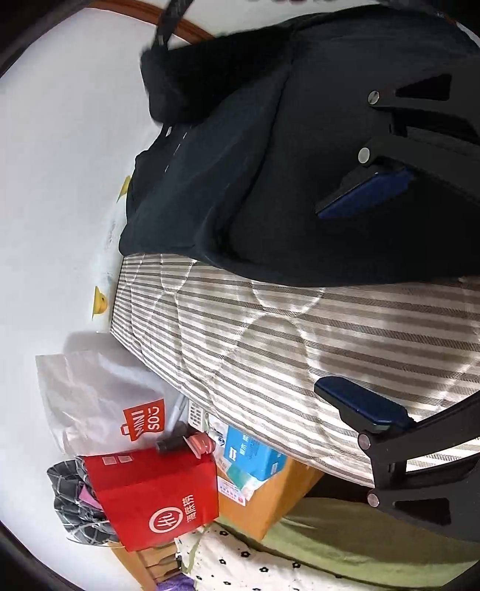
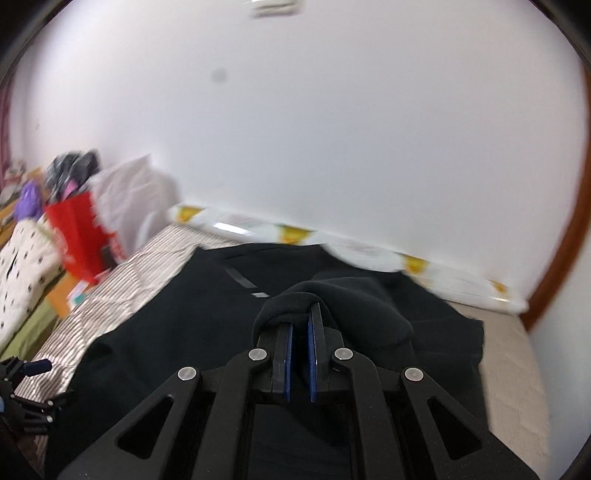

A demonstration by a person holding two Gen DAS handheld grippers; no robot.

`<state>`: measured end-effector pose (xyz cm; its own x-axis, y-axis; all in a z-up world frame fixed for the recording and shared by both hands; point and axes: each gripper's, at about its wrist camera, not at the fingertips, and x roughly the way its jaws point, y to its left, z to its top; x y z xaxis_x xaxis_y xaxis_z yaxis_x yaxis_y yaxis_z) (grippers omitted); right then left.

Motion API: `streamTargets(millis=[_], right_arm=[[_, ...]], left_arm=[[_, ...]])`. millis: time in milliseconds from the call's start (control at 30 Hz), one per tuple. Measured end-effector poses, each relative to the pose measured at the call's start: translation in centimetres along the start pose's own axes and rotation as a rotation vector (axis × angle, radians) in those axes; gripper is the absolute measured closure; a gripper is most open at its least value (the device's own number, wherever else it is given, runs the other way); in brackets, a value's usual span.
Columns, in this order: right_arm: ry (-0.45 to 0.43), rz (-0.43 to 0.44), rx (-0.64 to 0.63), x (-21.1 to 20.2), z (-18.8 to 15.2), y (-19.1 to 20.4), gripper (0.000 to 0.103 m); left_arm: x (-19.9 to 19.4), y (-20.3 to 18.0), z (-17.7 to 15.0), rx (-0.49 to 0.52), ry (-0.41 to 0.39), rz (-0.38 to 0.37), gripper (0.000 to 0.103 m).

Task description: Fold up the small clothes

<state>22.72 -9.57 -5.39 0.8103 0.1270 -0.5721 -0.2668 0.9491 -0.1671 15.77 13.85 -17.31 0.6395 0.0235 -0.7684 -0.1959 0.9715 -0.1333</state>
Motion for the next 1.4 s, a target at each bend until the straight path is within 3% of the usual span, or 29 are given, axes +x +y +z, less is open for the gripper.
streamTargets(millis=[100,167,267,300,633,933,1200,1400], right_arm=[[0.111,-0.021,-0.050,2.9,-1.0,3.1,0.090],[0.147,0.006,-0.023,3.5,-2.2,2.7,0.086],[0.179,0.030,0.035,3.6,-4.1,0.6,0.040],[0.161,0.030,0.063,3.1,-4.9,-0.4,0.034],[0.149,0.021,0.117,-1.7,-9.7,-6.7,0.025],[0.169,-0.176,0.214,-4.6,-15.8,-16.1,0.025],[0.237,-0.258,0.333,-3.6,-20.7,-21.4,0.025],[0.247,-0.218,0.415,-3.1,-22.6,-23.2,0.025]], left_arm=[[-0.4,0.2,-0.2,0.005,-0.002,-0.008,0.018],[-0.4,0.0,-0.2,0.013,0.002,-0.015,0.018],[-0.2,-0.9,0.1,0.035,0.007,-0.031,0.018],[0.0,-1.4,0.2,0.042,0.011,-0.037,0.018],[-0.4,-8.6,2.6,0.160,0.012,-0.105,0.018],[-1.5,-19.7,6.8,0.387,-0.067,-0.152,0.018],[2.7,-28.6,6.8,0.558,-0.063,-0.119,0.019],[6.3,-31.1,5.7,0.639,-0.031,-0.017,0.027]])
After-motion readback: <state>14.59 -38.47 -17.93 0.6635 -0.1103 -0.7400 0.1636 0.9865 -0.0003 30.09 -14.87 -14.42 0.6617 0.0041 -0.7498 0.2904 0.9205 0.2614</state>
